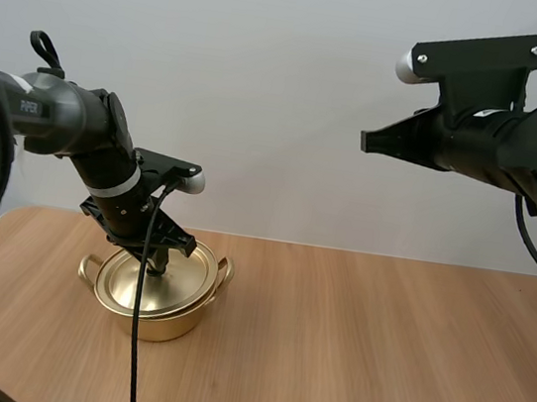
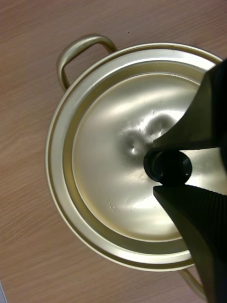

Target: Open the pot, put the car inside, and close it

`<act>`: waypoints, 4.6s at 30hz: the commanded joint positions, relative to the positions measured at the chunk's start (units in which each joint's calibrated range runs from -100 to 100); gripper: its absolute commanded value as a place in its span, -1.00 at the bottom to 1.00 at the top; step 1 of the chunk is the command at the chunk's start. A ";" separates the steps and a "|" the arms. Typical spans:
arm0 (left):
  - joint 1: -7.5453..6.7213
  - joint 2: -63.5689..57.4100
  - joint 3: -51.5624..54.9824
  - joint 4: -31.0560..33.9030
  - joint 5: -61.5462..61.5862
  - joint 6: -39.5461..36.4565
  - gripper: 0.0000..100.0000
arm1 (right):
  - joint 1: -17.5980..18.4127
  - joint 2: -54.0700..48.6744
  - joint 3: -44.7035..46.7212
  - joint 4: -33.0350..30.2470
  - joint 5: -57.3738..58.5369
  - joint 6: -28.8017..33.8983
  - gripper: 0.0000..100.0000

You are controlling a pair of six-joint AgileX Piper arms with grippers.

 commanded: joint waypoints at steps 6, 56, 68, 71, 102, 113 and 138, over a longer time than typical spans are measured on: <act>0.01 1.94 -0.03 0.32 3.18 -0.01 -1.00 | -0.01 0.02 -0.03 0.00 0.41 -0.07 -1.00; -0.73 -72.63 21.24 -13.35 -45.73 -2.40 1.00 | -0.01 -0.10 -0.03 6.47 -4.91 -6.52 -1.00; -2.95 -81.38 43.06 -7.42 -68.45 -9.02 1.00 | -0.01 -0.10 -0.03 6.47 0.25 -8.86 -1.00; -3.08 -83.52 46.04 -7.42 -67.21 -9.02 0.94 | -0.01 -0.10 -0.03 7.47 0.80 -8.86 -1.00; -4.57 -85.38 47.52 10.08 -48.20 -24.27 -0.39 | -0.01 -0.10 -0.03 7.44 3.36 -8.86 -1.00; -4.94 -85.38 50.63 10.11 -48.00 -24.27 -0.39 | -0.01 -0.10 -0.03 6.36 4.37 -8.76 -1.00; -4.78 -85.38 56.57 2.91 -50.25 -24.27 -0.39 | 0.10 0.03 14.14 9.42 -4.95 -6.49 -1.00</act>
